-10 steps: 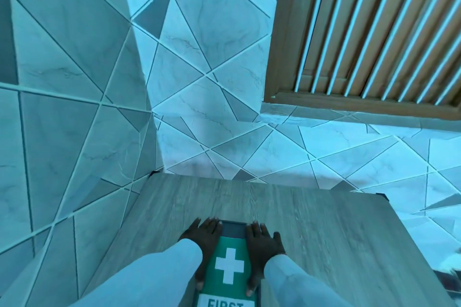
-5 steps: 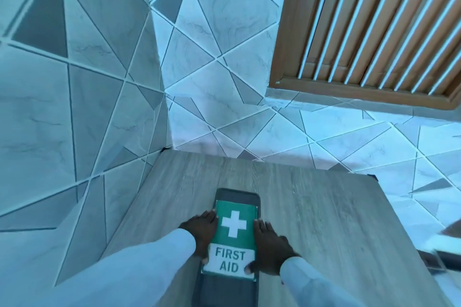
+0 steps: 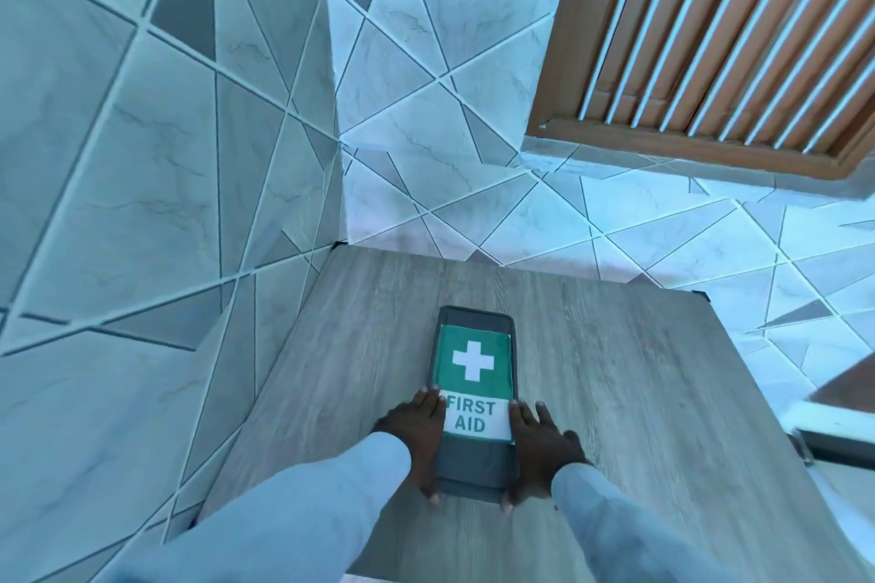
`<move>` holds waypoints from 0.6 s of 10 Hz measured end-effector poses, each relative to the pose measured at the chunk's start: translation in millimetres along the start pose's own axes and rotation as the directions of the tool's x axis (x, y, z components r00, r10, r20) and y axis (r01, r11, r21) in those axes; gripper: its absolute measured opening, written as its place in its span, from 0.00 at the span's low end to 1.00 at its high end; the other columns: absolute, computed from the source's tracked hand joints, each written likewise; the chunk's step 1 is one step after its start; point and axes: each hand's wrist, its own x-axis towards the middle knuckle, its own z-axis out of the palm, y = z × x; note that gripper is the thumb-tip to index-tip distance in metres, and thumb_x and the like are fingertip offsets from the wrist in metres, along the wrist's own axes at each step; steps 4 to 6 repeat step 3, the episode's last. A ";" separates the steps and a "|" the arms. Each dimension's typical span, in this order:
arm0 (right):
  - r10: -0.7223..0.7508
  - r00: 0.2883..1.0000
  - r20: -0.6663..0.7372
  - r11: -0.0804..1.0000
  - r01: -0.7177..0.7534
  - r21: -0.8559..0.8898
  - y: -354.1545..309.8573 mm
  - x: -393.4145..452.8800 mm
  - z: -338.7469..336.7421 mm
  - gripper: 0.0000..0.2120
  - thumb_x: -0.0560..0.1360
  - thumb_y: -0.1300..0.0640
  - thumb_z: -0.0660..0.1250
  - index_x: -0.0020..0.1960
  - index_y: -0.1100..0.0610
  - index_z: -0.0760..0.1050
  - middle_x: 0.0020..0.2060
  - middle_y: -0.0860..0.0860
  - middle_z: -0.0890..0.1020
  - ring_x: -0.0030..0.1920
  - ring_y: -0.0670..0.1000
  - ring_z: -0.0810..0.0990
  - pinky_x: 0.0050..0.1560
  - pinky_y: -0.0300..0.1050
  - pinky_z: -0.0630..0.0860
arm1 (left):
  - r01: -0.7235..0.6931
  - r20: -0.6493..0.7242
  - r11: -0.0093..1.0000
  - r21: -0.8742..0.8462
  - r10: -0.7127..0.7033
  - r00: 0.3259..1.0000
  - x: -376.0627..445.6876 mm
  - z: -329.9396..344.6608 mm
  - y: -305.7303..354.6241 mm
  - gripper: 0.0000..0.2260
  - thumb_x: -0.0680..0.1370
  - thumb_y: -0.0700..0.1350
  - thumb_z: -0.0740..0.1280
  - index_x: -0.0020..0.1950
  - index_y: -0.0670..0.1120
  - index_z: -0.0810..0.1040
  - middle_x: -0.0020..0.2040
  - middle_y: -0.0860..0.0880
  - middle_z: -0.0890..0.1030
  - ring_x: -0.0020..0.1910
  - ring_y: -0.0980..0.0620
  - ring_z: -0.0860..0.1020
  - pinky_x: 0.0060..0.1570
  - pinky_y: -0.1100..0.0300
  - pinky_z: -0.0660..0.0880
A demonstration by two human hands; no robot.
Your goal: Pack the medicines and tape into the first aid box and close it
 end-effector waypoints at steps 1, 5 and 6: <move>0.056 0.998 -0.022 0.998 -0.056 -0.011 -8.5 -12.0 1.1 0.62 0.61 0.43 0.79 0.78 0.53 0.39 0.79 0.50 0.48 0.78 0.58 0.43 0.73 0.68 0.53 | 0.004 -0.022 0.997 0.078 -0.002 1.000 -7.4 2.7 5.2 0.55 0.68 0.56 0.77 0.79 0.43 0.41 0.80 0.44 0.43 0.79 0.43 0.46 0.75 0.46 0.52; -0.037 0.895 -0.444 0.998 0.057 0.032 -25.9 -55.3 -29.4 0.49 0.69 0.43 0.72 0.77 0.52 0.45 0.78 0.49 0.54 0.78 0.55 0.49 0.72 0.63 0.58 | -0.069 -0.277 0.998 -0.003 0.065 0.959 -36.6 -36.1 3.8 0.47 0.74 0.58 0.70 0.79 0.43 0.43 0.80 0.45 0.45 0.79 0.46 0.46 0.77 0.47 0.49; -0.037 0.895 -0.444 0.998 0.057 0.032 -25.9 -55.3 -29.4 0.49 0.69 0.43 0.72 0.77 0.52 0.45 0.78 0.49 0.54 0.78 0.55 0.49 0.72 0.63 0.58 | -0.069 -0.277 0.998 -0.003 0.065 0.959 -36.6 -36.1 3.8 0.47 0.74 0.58 0.70 0.79 0.43 0.43 0.80 0.45 0.45 0.79 0.46 0.46 0.77 0.47 0.49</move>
